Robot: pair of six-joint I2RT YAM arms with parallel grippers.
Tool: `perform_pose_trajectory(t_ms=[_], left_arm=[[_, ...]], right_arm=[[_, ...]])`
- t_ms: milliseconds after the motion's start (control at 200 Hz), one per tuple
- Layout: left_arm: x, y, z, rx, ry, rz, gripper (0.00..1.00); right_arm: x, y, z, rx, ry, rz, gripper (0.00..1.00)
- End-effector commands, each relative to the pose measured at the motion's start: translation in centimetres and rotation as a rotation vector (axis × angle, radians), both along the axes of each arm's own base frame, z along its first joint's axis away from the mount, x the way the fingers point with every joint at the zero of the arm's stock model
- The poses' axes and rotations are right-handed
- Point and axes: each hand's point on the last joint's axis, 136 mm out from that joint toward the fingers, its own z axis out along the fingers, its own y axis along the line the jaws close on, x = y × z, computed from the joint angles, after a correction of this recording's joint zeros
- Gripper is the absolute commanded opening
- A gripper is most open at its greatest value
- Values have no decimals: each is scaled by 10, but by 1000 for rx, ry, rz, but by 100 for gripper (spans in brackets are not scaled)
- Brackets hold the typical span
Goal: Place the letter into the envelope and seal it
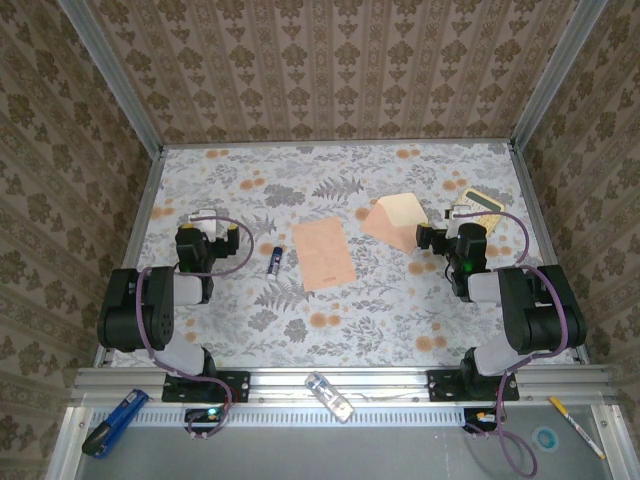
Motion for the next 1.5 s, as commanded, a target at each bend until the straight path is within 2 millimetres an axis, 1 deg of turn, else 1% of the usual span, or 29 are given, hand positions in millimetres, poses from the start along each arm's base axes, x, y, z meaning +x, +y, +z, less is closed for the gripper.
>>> perform_pose_trajectory(t_ms=[0, 470, 555, 790, 825, 875, 945, 980, 995, 1000, 1010, 1070, 1145, 1170, 1230, 1245, 1290, 1320, 1405, 1495], left_arm=[[4, 0, 7, -14, -19, 5, 100], [4, 0, 7, -14, -20, 5, 100], [4, 7, 8, -13, -27, 46, 100], [4, 7, 7, -15, -22, 46, 100], [6, 7, 13, -18, -32, 45, 100], [7, 7, 24, -17, -1, 43, 100], [11, 6, 45, -26, 61, 47, 100], [11, 6, 55, -41, 86, 51, 100], [11, 6, 61, -51, 89, 53, 100], [12, 6, 63, -54, 90, 53, 100], [12, 4, 68, -64, 89, 52, 100], [10, 2, 93, -134, 88, 64, 100], [7, -4, 117, -223, 104, 62, 100], [6, -7, 124, -253, 113, 56, 100], [4, -14, 135, -327, 155, 50, 100], [2, -15, 134, -343, 177, 50, 100], [1, -23, 142, -380, 214, 25, 100], [0, -29, 142, -397, 245, 0, 100], [-3, -51, 147, -460, 288, -112, 100], [-3, -71, 146, -527, 311, -187, 100]], right_arm=[[7, -3, 12, -30, -32, -18, 100], [7, -4, 12, -30, -34, -19, 100], [7, -3, 12, -29, -34, -19, 100], [6, -4, 12, -27, -34, -20, 100], [6, -4, 12, -27, -36, -20, 100], [8, -3, 15, -28, -28, -15, 100], [7, -2, 25, -24, 2, -8, 100], [7, -3, 34, -16, 31, -20, 100], [6, -4, 32, -11, 56, -28, 100], [6, -4, 38, -8, 48, -31, 100], [5, -5, 43, -1, 48, -37, 100], [2, -5, 60, 53, 69, -63, 100], [0, 10, 85, 136, 68, -10, 100], [-1, 17, 95, 159, 66, 13, 100], [-4, 30, 111, 208, 99, 42, 100], [-4, 34, 115, 216, 108, 50, 100], [-6, 44, 124, 237, 139, 64, 100], [-7, 53, 129, 253, 159, 78, 100], [-12, 85, 142, 310, 189, 153, 100], [-16, 118, 145, 428, 225, 175, 100]])
